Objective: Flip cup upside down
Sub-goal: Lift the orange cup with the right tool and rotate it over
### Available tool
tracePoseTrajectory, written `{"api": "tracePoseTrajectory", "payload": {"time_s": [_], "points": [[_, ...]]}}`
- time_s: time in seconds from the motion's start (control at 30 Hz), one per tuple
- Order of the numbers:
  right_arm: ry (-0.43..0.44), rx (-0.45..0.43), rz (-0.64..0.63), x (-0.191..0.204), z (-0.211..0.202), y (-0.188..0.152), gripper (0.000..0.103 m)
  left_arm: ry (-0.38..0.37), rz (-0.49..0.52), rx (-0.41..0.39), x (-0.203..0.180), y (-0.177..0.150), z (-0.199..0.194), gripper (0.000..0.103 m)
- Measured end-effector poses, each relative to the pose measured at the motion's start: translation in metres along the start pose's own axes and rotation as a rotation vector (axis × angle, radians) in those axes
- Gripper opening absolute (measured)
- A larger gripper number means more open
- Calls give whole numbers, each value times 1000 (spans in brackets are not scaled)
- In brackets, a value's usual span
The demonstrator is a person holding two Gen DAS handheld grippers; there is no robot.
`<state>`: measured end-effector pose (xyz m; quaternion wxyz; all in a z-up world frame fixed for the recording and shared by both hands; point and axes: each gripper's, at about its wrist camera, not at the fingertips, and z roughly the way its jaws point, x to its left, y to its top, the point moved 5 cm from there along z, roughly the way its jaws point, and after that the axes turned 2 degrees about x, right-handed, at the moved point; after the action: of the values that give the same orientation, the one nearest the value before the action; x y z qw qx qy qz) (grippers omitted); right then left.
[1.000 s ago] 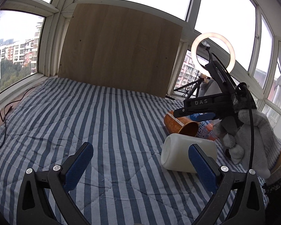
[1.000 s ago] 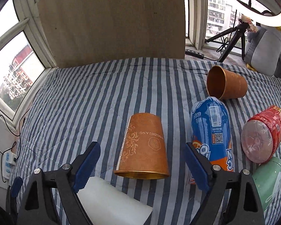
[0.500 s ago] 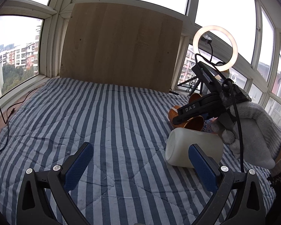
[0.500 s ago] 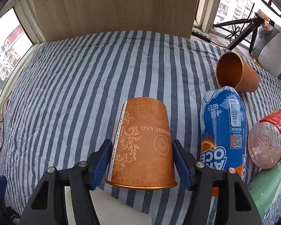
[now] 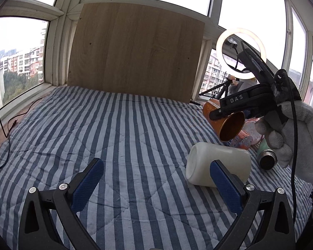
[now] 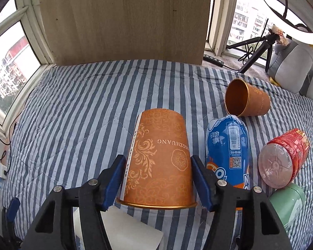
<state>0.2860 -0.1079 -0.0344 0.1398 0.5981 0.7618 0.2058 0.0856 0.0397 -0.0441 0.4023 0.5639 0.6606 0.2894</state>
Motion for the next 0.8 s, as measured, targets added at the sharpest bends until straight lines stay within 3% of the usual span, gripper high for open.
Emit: {"api": "tracePoseTrajectory", "payload": {"time_s": [0.13,0.37,0.63,0.8], "points": [[25,-32,33,-15,-31,-16,59,7,-16,5,4,2,3,103],[106,-37,105,-45,-69,-86,59,19,1,19,2,1,8,103],[167,18,182,-46,-55,-147,59,30,80,47,-16,0,12,103],[170,41,152,-36,-46,-164,60,-31,69,137,-26,-4,18,103]]}}
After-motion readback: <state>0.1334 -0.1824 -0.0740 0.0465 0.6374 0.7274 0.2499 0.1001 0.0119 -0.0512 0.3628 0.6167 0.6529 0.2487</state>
